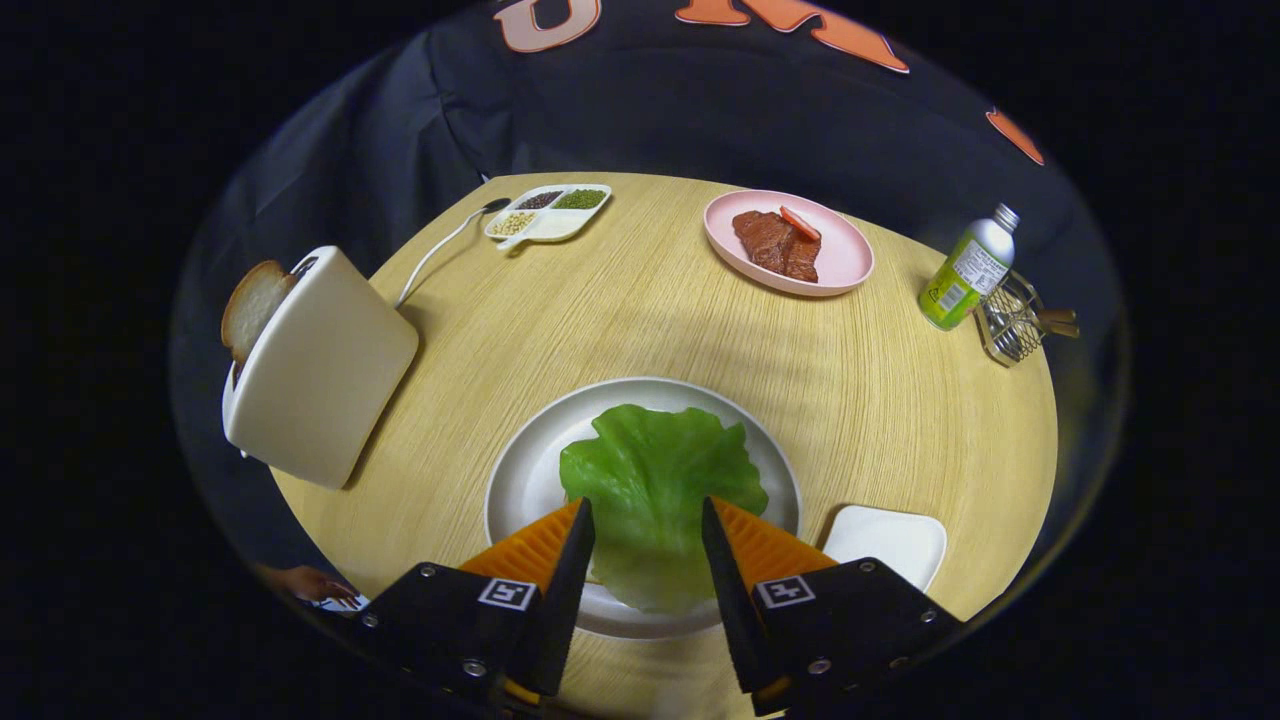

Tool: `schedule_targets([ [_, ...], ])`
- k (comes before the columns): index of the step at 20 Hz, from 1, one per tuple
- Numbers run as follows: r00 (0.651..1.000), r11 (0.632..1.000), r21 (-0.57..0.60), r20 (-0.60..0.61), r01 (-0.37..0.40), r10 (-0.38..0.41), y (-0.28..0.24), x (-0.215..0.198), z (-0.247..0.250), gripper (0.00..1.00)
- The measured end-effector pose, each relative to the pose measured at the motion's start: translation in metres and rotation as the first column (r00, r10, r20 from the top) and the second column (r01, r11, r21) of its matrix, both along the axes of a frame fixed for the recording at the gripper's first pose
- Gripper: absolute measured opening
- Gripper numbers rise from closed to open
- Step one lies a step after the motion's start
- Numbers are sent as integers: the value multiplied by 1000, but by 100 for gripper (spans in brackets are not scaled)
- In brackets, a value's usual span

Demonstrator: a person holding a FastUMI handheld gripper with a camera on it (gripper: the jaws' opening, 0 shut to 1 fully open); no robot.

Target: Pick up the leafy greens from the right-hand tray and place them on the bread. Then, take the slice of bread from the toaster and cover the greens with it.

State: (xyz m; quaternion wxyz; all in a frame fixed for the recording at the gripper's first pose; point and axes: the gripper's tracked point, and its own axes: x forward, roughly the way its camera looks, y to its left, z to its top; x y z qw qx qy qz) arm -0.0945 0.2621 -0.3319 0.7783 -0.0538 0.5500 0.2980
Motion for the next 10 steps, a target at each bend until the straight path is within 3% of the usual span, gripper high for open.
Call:
schedule_targets([
  [2,1000,1000,31,31,-1,0,5,4,11,72],
  [10,991,993,114,133,-43,28,41,15,93,86],
])
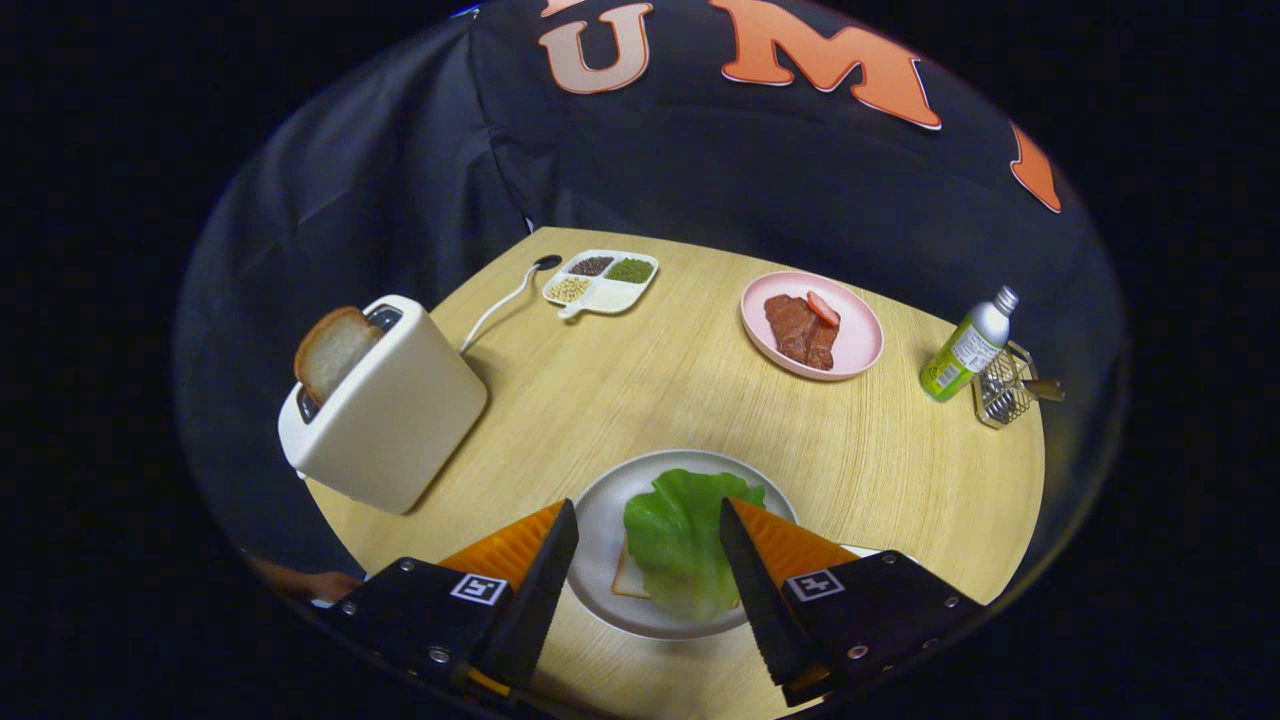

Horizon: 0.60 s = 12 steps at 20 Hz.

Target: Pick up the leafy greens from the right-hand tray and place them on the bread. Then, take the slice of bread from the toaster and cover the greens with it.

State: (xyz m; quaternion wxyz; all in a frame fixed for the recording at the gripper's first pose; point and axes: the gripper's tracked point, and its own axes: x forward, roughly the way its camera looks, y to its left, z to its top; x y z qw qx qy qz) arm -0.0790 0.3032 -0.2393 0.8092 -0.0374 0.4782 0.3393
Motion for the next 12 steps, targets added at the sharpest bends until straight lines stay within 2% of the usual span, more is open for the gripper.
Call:
schedule_targets([
  [4,1000,999,53,21,-6,5,38,1,45,96],
  [7,997,998,17,63,-56,55,66,-2,69,97],
  [12,992,991,38,19,-126,125,145,-28,95,97],
])
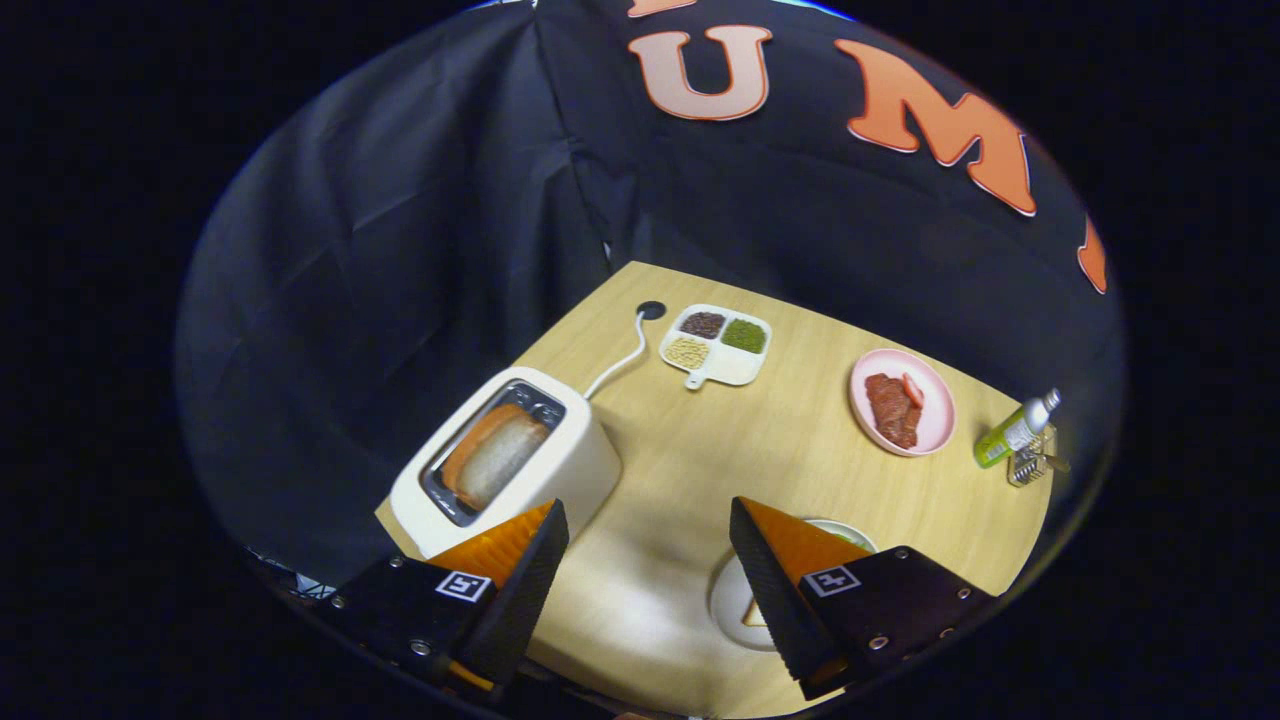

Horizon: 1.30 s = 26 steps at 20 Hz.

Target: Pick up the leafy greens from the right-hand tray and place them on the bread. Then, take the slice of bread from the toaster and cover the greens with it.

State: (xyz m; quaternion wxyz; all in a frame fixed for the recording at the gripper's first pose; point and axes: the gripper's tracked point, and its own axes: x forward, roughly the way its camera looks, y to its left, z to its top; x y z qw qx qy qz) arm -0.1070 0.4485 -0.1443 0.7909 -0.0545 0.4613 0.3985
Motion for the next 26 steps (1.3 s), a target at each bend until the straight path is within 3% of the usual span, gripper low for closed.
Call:
schedule_targets([
  [5,996,997,8,-51,-75,75,72,-23,10,98],
  [9,994,995,-51,-82,-81,76,102,-20,1,96],
  [13,987,989,-129,-151,-69,50,114,-30,-15,87],
  [16,980,975,-216,-200,-48,4,114,-37,-26,72],
  [20,969,963,-266,-247,-47,-21,114,-43,-32,30],
  [22,963,965,-258,-268,-37,-34,114,-46,-33,17],
  [26,949,985,-175,-309,-2,-53,109,-40,-20,12],
])
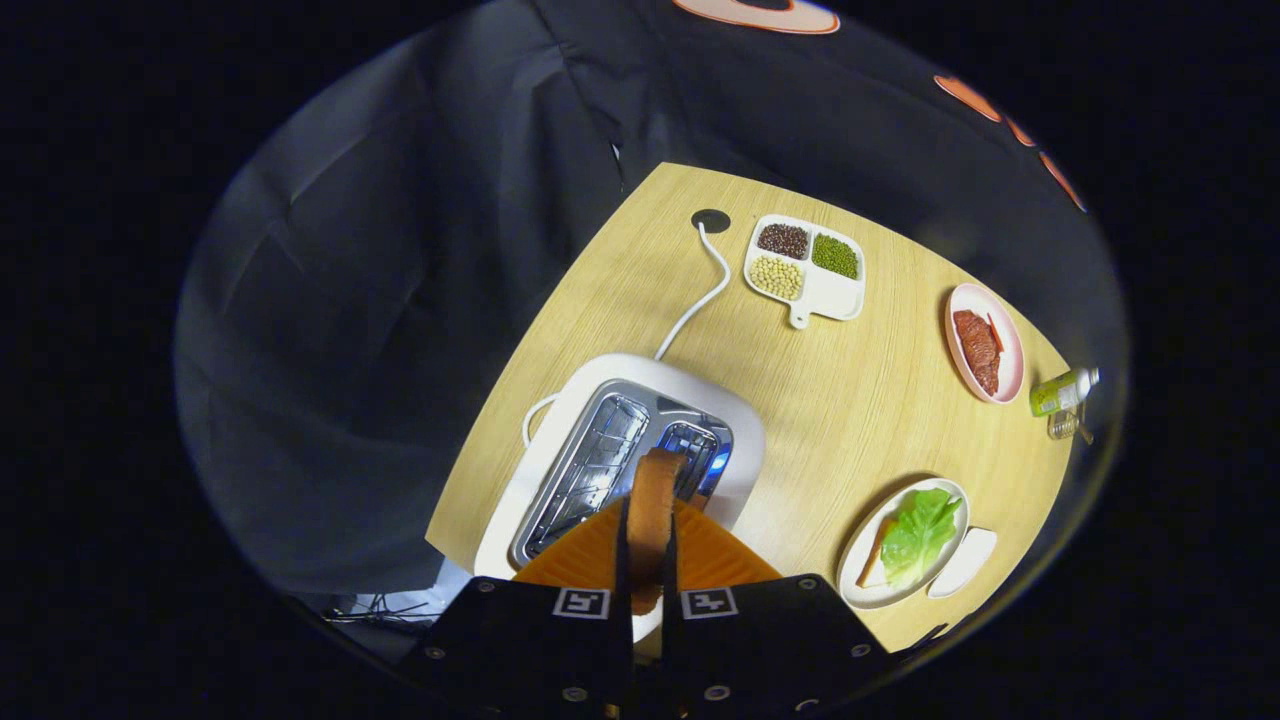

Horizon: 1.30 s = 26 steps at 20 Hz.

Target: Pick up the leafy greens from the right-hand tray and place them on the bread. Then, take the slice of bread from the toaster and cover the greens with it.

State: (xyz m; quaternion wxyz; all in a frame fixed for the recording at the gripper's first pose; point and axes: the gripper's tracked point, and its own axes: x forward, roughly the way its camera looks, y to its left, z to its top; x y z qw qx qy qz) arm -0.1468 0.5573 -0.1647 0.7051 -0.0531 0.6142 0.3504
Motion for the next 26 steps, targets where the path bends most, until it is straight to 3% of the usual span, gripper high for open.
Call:
schedule_targets([
  [8,991,964,232,-12,132,-133,-49,33,60,11],
  [13,981,931,315,2,185,-195,-103,56,76,11],
  [21,945,865,382,-102,326,-311,-209,78,40,11],
  [26,898,780,447,-267,438,-350,-257,74,-6,11],
])
